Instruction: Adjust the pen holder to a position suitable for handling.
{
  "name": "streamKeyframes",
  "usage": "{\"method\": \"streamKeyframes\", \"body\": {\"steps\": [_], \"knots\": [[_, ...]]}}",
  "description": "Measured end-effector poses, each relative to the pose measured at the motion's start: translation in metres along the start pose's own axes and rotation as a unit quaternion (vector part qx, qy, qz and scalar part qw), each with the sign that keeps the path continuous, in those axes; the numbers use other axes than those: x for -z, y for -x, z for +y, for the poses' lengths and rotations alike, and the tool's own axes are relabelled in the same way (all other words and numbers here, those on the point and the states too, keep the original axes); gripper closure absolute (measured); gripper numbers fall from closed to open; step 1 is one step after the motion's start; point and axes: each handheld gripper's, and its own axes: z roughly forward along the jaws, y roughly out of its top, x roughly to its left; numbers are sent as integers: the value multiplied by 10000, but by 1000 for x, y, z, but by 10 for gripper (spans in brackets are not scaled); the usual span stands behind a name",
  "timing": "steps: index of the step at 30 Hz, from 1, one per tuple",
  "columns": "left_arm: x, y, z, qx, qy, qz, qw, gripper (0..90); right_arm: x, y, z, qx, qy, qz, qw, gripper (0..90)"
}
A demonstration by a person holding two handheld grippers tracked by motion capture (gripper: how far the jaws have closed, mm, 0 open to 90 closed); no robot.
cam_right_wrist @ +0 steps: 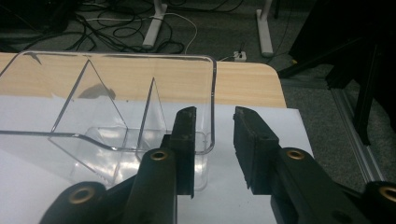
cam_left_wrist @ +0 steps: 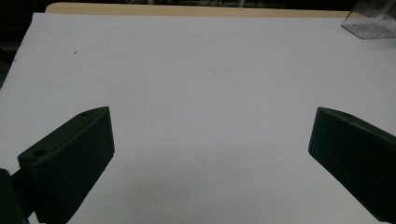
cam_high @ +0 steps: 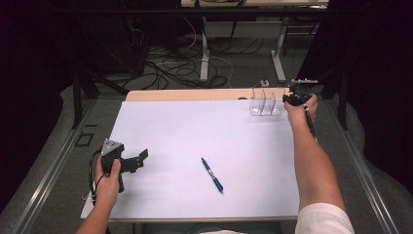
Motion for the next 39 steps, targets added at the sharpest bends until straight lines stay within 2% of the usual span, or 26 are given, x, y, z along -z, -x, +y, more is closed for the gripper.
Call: {"method": "streamKeyframes", "body": {"steps": [6, 17, 19, 20, 22, 28, 31, 34, 39], "knots": [[0, -1, 0, 29, 16, 6, 10000, 2, -8, -1, -1, -11, 34, -79, 10000, 712], [1, -2, -1, 53, -8, -19, 10000, 2, -19, -3, 3, -61, -139, -74, 9999, 739], [1, -1, -1, 53, -7, -25, 10000, 2, -19, -2, 3, -95, -207, -116, 9997, 748], [1, -1, -1, 54, -8, -25, 10000, 2, -20, 0, 2, -217, -191, -84, 9995, 756], [1, -1, -1, 59, -10, -22, 10000, 2, -21, 2, 2, -304, -191, -27, 9994, 773], [1, -2, -1, 60, -11, -17, 10000, 2, -21, 0, 3, -368, -243, 6, 9990, 845], [1, -2, -1, 78, -11, -14, 10000, 2, -22, -4, 6, -326, -348, -118, 9988, 870], [2, -2, -1, 82, -6, -12, 10000, 2, -23, -5, 7, -400, -383, -125, 9984, 880], [1, -2, -1, 141, 24, -24, 9999, 2, -22, -6, 10, -355, -520, -241, 9977, 888]]}}
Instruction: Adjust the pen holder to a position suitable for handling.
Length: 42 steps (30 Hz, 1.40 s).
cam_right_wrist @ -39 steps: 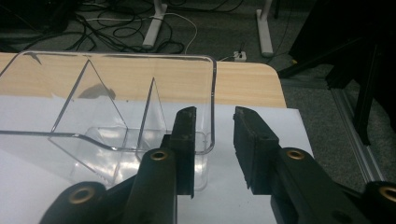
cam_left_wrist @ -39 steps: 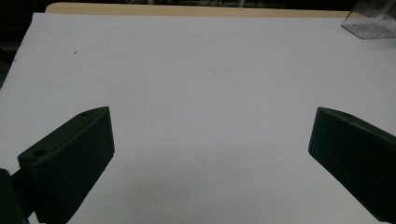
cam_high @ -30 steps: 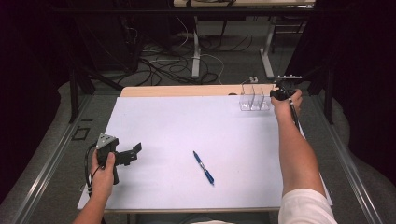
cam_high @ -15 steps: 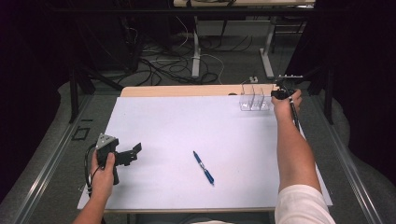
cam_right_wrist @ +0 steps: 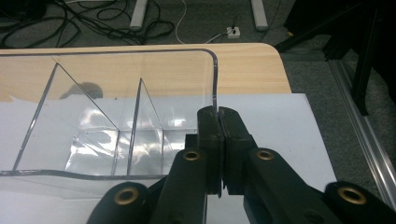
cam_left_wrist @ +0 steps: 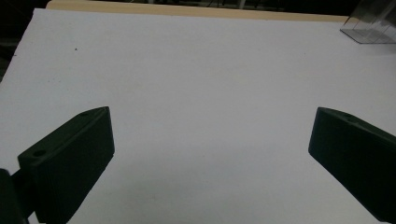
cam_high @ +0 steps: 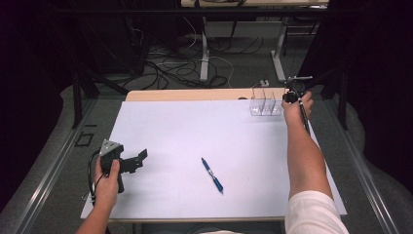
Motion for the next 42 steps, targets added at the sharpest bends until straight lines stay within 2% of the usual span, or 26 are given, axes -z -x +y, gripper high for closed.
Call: {"method": "streamKeyframes", "body": {"steps": [7, 13, 26, 32, 37, 42], "knots": [[0, 0, 0, 9, 1, -24, 10000, 2, 1, -1, 1, 38, -97, -48, 9999, 893], [-1, 0, 0, 24, -2, -29, 10000, 2, 3, -3, 4, -30, -271, -64, 9996, 896], [-2, 1, 1, -44, -32, -58, 10000, 2, 10, -20, 5, 53, -575, 113, 9983, 897], [-5, 2, 1, -47, -36, -92, 9999, 2, 18, -28, 1, 139, -694, 194, 9973, 897], [-7, 4, 1, -127, -80, -167, 9997, 2, 27, -35, -6, 165, -760, 222, 9967, 897], [-8, 4, 2, -142, -19, -223, 9996, 2, 35, -42, -14, 179, -777, 263, 9965, 897]]}}
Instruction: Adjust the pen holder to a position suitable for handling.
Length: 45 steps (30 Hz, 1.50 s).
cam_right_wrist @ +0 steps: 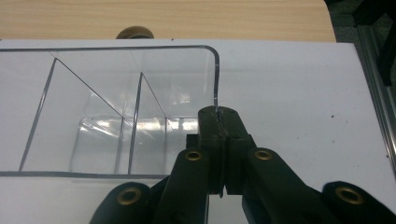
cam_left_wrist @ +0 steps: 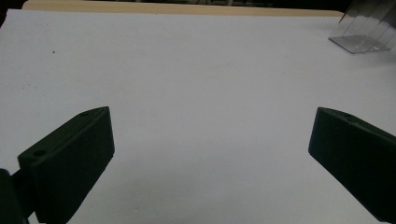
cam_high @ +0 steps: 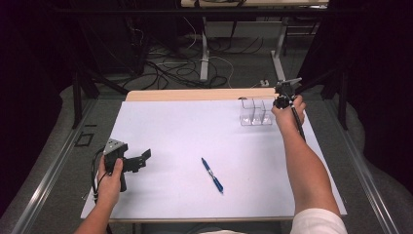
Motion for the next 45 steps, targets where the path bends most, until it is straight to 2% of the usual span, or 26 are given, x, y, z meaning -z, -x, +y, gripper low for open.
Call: {"method": "streamKeyframes", "body": {"steps": [5, 11, 14, 21, 26, 28, 30, 31, 35, 36, 37, 39, 45], "knots": [[0, -2, 1, -7, -14, 13, 10000, 2, 9, -12, -11, -70, -43, 45, 10000, 896], [2, -1, 1, -7, -14, 34, 10000, 2, 17, -31, -23, 67, -33, 111, 9999, 896], [1, 1, 1, -22, -4, 38, 10000, 2, 20, -47, -29, 97, -5, 123, 9999, 896], [0, 2, 1, -33, -32, 50, 10000, 2, 23, -61, -34, 155, -39, 190, 9997, 894], [0, 1, 1, -23, -57, 50, 10000, 2, 23, -59, -34, 145, -9, 260, 9996, 886], [0, 1, 1, -44, -49, 61, 10000, 2, 24, -56, -35, 83, -30, 377, 9993, 861], [0, 2, 0, -29, -39, 61, 10000, 2, 26, -51, -37, -92, 54, 681, 9976, 779], [0, 2, 0, -37, -41, 62, 10000, 2, 26, -51, -37, -92, 54, 681, 9976, 779], [0, 2, 0, -53, -64, 67, 9999, 2, 31, -45, -42, 9, 307, 878, 9957, 720], [0, 2, 0, -67, -68, 67, 9999, 2, 33, -44, -43, -13, 367, 975, 9946, 696], [0, 2, 0, -72, -78, 67, 9999, 2, 34, -43, -44, 64, 536, 1047, 9930, 680], [0, 2, 0, -57, -75, 76, 9999, 2, 38, -42, -46, 129, 660, 1156, 9910, 656], [-1, 2, 0, -39, -87, 86, 9999, 2, 48, -44, -51, 434, 862, 1400, 9854, 590]]}}
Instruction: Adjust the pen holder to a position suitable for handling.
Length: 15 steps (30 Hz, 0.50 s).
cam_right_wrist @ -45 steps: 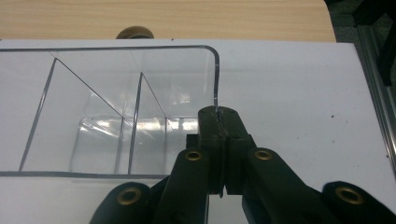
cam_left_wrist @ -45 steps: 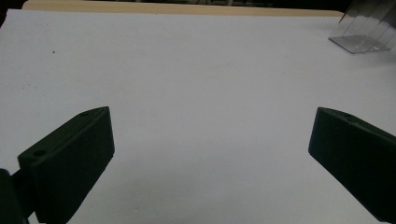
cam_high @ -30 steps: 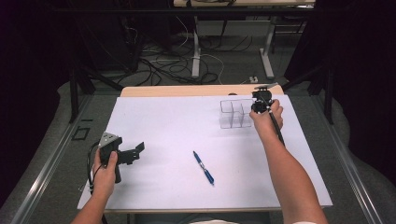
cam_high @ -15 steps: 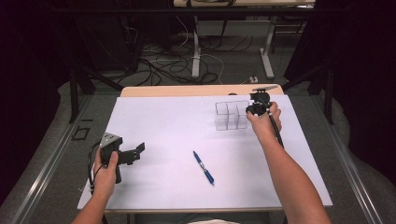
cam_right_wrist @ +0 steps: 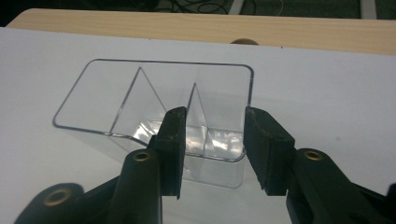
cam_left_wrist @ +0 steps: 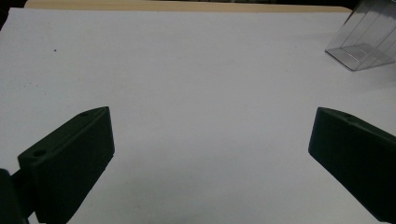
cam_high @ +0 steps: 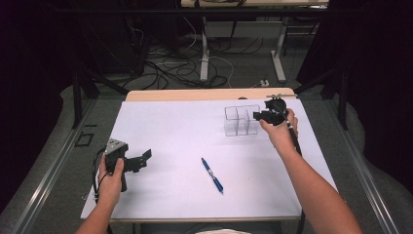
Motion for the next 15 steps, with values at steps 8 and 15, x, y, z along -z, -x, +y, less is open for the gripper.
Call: {"method": "streamKeyframes", "body": {"steps": [8, 15], "knots": [[0, 0, 0, -14, -12, -1, 10000, 2, 9, -9, -6, 371, 66, 255, 9990, 481], [0, 1, 0, -37, -11, 0, 10000, 2, 14, -14, -12, 645, 53, 575, 9962, 425]]}}
